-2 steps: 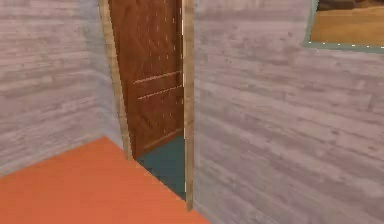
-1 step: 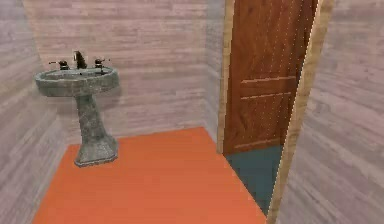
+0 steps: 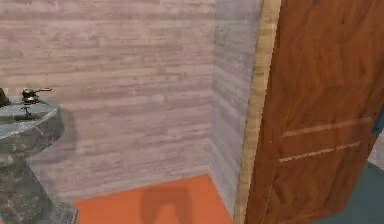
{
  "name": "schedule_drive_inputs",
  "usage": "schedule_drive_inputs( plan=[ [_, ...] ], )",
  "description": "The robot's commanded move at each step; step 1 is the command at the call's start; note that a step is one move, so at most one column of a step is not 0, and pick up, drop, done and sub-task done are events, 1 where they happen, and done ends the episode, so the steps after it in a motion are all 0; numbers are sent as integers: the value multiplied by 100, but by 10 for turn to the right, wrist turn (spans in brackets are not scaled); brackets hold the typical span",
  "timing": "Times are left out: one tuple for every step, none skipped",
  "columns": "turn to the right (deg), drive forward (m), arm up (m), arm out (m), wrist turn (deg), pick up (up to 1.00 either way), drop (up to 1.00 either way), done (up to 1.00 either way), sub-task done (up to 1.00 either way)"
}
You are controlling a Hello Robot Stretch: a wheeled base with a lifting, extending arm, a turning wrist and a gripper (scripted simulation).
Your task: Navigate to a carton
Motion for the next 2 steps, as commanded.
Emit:
schedule_drive_inputs(
  plan=[
    [-330,0,0,0,0,0,0,0,0],
    [0,5,0,0,0,0,0,0,0]
  ],
)
